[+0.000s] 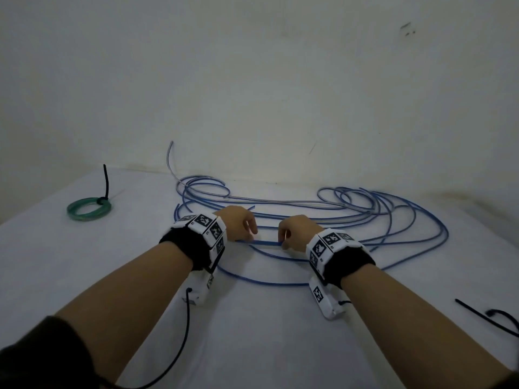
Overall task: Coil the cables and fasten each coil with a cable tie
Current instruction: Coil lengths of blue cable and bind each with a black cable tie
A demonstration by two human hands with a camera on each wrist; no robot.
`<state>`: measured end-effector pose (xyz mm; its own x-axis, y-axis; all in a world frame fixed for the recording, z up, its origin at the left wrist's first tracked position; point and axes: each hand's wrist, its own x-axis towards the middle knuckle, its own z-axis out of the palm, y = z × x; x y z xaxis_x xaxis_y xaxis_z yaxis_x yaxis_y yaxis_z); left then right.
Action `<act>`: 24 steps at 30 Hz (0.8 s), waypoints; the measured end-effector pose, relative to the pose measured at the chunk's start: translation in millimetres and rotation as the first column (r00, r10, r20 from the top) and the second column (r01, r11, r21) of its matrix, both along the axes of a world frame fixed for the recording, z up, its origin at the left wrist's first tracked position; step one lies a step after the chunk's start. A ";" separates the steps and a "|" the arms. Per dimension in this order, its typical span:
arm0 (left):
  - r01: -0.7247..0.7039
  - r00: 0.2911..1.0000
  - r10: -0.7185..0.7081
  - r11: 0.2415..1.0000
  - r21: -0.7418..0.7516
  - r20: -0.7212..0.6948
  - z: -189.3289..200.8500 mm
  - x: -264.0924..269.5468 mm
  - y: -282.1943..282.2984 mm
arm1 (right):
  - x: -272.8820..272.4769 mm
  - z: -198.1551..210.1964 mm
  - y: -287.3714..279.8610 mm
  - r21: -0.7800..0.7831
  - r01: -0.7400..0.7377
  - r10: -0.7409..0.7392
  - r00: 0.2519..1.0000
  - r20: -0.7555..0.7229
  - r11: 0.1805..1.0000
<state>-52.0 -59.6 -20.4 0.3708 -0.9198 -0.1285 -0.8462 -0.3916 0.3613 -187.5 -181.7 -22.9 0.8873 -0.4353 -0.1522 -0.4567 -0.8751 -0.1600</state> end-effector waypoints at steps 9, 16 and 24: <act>-0.116 0.983 0.129 0.988 -0.097 0.132 2.2 15.1 -13.6 | -11.1 -5.8 -12.5 0.042 -0.055 0.041 0.959 0.279 0.998; -0.166 0.969 0.198 0.965 -0.203 0.149 -3.7 20.7 -15.2 | -14.3 -2.3 31.0 0.231 -0.203 0.237 0.963 -0.130 0.951; -0.017 0.996 0.036 0.977 -0.210 0.086 -2.6 21.3 0.5 | -10.7 1.4 21.9 0.349 -0.187 0.130 0.975 0.181 0.918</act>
<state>-30.7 -59.1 -23.0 0.3965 -0.9125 0.1005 -0.8691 -0.3379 0.3613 -198.2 -159.8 -21.4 0.9649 -0.2277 -0.1310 -0.2622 -0.8028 -0.5355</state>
